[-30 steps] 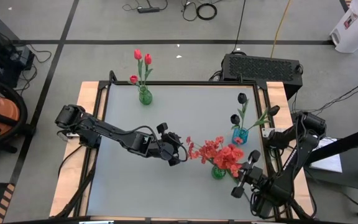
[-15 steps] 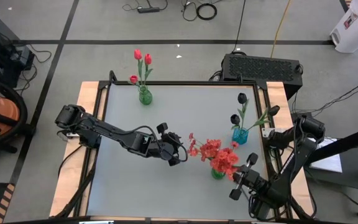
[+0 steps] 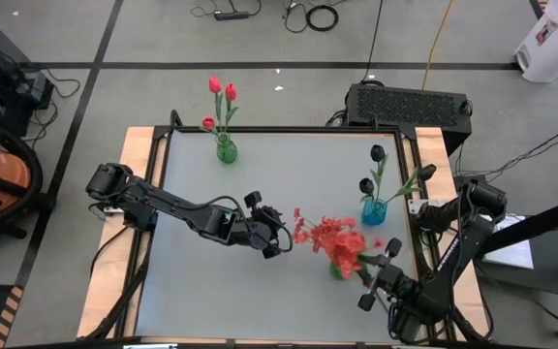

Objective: Sort flowers into vase by color
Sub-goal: Put the right red flowers into the bottom green vase, then put the red flowers into the bottom green vase

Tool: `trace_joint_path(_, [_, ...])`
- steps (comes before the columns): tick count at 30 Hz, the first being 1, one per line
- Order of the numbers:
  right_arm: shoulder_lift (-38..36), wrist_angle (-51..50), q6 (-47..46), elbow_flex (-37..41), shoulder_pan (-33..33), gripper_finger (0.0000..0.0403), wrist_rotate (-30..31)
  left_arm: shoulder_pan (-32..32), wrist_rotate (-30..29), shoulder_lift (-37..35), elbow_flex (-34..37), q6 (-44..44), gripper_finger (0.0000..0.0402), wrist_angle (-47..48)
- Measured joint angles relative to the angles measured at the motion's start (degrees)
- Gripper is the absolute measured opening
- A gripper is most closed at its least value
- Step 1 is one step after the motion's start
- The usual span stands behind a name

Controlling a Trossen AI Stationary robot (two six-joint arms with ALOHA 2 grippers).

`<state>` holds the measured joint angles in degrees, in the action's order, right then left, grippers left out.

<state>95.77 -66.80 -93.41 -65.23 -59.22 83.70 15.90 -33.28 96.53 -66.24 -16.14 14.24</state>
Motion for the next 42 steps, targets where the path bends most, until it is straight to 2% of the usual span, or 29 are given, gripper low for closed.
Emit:
trace_joint_path(7, [-0.64, -0.74, 3.06, 0.00, -0.02, 0.0146, -3.16, 0.00, 0.00, 0.00, 0.00, 0.00, 0.0128, 0.00])
trace_joint_path(14, [-4.68, -0.96, 7.07, -0.02, -0.11, 0.0188, -15.62, 0.00, 0.00, 0.02, -0.02, -0.02, 0.0128, 0.00])
trace_joint_path(19, [-7.93, -0.99, 7.36, -0.02, -0.11, 0.0201, -24.15, 0.00, 0.00, 0.02, -0.02, -0.01, 0.0128, 0.00])
trace_joint_path(22, [-9.29, -0.95, 7.28, -0.04, -0.11, 0.0201, -31.39, 0.00, 0.00, 0.02, -0.02, -0.01, 0.0128, 0.00])
trace_joint_path(31, [-10.16, -0.78, 2.91, -0.04, -0.13, 0.0196, -49.53, 0.00, 0.00, 0.02, -0.02, 0.00, 0.0128, -0.02])
trace_joint_path(42, [-8.90, 1.54, -0.67, -0.04, -0.13, 0.0196, -51.49, 0.00, 0.00, 0.02, -0.02, 0.00, 0.0128, 0.00])
